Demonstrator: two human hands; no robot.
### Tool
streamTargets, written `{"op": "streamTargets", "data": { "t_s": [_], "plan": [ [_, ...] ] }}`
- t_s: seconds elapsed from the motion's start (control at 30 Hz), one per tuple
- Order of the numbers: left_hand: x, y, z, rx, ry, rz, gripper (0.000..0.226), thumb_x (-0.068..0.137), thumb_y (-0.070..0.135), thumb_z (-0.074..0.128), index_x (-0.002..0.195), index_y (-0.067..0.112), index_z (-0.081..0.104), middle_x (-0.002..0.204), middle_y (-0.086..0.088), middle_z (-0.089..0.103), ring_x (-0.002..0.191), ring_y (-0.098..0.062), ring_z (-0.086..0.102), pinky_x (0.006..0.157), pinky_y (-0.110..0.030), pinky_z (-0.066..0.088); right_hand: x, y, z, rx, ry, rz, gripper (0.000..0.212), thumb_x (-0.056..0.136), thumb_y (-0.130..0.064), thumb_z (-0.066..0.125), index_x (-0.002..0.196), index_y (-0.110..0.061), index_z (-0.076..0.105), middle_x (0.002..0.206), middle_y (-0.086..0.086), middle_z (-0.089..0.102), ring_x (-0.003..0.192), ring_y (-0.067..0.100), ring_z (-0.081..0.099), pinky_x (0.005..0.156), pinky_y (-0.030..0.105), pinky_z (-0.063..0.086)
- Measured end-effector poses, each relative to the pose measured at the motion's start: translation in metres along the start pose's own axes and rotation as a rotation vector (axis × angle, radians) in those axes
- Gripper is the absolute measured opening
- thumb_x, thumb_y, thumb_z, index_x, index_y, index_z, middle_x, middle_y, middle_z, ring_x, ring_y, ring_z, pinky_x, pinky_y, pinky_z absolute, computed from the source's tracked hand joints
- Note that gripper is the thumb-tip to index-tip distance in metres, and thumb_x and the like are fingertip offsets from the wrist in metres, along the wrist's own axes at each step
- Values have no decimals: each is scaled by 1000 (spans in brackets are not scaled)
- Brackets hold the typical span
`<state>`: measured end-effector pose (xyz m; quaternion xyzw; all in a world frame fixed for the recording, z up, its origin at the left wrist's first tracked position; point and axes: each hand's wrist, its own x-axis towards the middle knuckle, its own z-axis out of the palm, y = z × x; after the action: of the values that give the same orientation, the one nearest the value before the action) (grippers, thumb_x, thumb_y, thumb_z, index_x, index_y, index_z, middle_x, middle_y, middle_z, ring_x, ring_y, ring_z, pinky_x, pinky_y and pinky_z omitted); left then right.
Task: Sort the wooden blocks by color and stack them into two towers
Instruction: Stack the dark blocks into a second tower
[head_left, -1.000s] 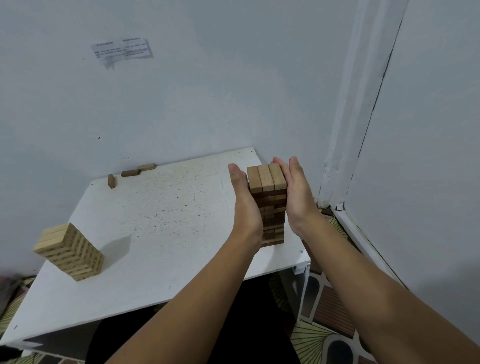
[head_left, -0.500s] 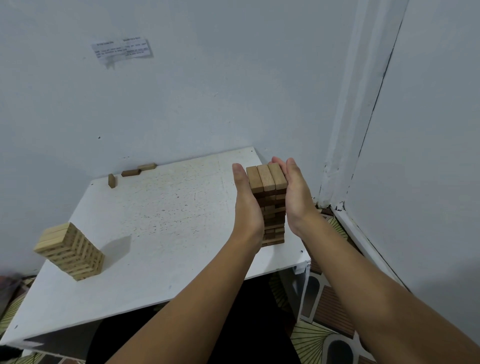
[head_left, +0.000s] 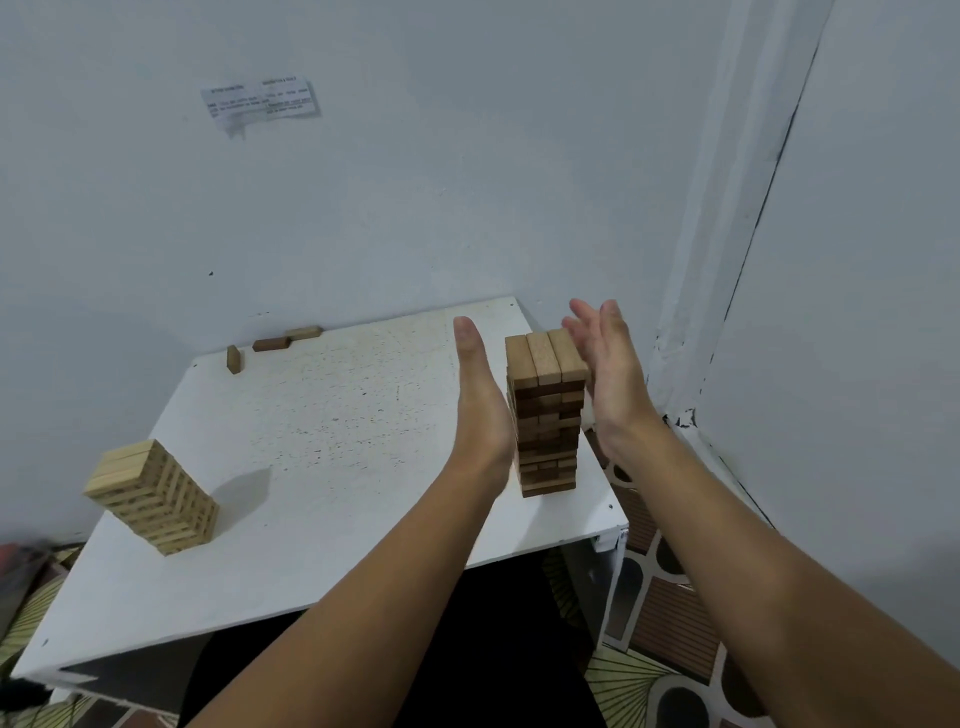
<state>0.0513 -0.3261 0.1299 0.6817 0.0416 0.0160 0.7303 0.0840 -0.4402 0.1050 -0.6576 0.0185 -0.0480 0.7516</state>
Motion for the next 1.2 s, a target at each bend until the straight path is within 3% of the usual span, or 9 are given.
{"op": "streamTargets", "data": {
  "t_s": [0.1, 0.2, 0.27, 0.47, 0.57, 0.7, 0.9, 1.07, 1.2],
  "plan": [
    [17, 11, -33, 199, 83, 135, 85, 91, 81, 30, 159, 30, 36, 159, 6, 44, 146, -11, 40, 122, -38, 30, 9, -24, 0, -181, 60, -150, 60, 108, -59, 17, 153, -29, 43, 153, -5, 45, 143, 10, 37, 117, 34, 23],
    [35, 38, -84, 512, 112, 356, 38, 101, 53, 59, 128, 27, 64, 115, 15, 67, 102, 5, 61, 83, -14, 47, 19, -55, 14, -474, 18, -310, 50, 110, -53, 28, 148, -29, 49, 144, -8, 46, 137, 8, 40, 115, 28, 28],
    [47, 60, -121, 746, 91, 429, 25, 98, 48, 65, 111, 27, 71, 102, 14, 70, 89, 1, 64, 74, -17, 47, 24, -73, 35, -632, -50, -406, 44, 109, -50, 35, 143, -30, 54, 140, -6, 49, 136, 12, 42, 115, 33, 32],
    [86, 102, -225, 1210, 23, 275, 35, 93, 51, 72, 118, 27, 69, 109, 8, 70, 94, -12, 66, 73, -31, 53, 39, -84, 136, -916, -267, -513, 38, 106, -49, 43, 134, -32, 60, 135, -4, 53, 130, 17, 44, 105, 39, 42],
    [107, 108, -275, 1309, -15, 111, 48, 91, 57, 71, 129, 28, 66, 115, 6, 70, 91, -11, 64, 67, -25, 44, 51, -53, 188, -965, -365, -443, 42, 104, -55, 42, 135, -32, 60, 135, -2, 53, 131, 20, 43, 104, 44, 44],
    [139, 96, -340, 1367, -62, -55, 69, 90, 60, 70, 150, 30, 53, 134, -1, 64, 108, -15, 54, 91, -28, 39, 77, 9, 244, -1057, -479, -309, 54, 102, -64, 40, 147, -35, 49, 146, 1, 45, 140, 23, 35, 102, 44, 42],
    [206, 44, -429, 1370, -114, -262, 74, 92, 60, 67, 157, 37, 40, 138, -4, 62, 125, -21, 55, 101, -30, 37, 142, 93, 315, -1176, -576, -189, 58, 103, -64, 38, 156, -44, 33, 153, 6, 34, 141, 28, 27, 104, 45, 40],
    [269, -2, -464, 1310, -50, -198, 63, 100, 54, 61, 157, 37, 40, 144, -4, 57, 130, -20, 53, 97, -30, 39, 212, 139, 365, -1283, -567, -189, 57, 104, -62, 39, 157, -47, 27, 156, 9, 28, 143, 30, 26, 111, 45, 35],
    [311, -35, -473, 1236, 31, -118, 42, 101, 50, 60, 141, 37, 62, 123, -6, 67, 104, -20, 59, 83, -33, 44, 257, 165, 394, -1323, -537, -264, 54, 105, -59, 39, 156, -48, 30, 154, 13, 31, 141, 32, 30, 114, 47, 32]
  ]
}}
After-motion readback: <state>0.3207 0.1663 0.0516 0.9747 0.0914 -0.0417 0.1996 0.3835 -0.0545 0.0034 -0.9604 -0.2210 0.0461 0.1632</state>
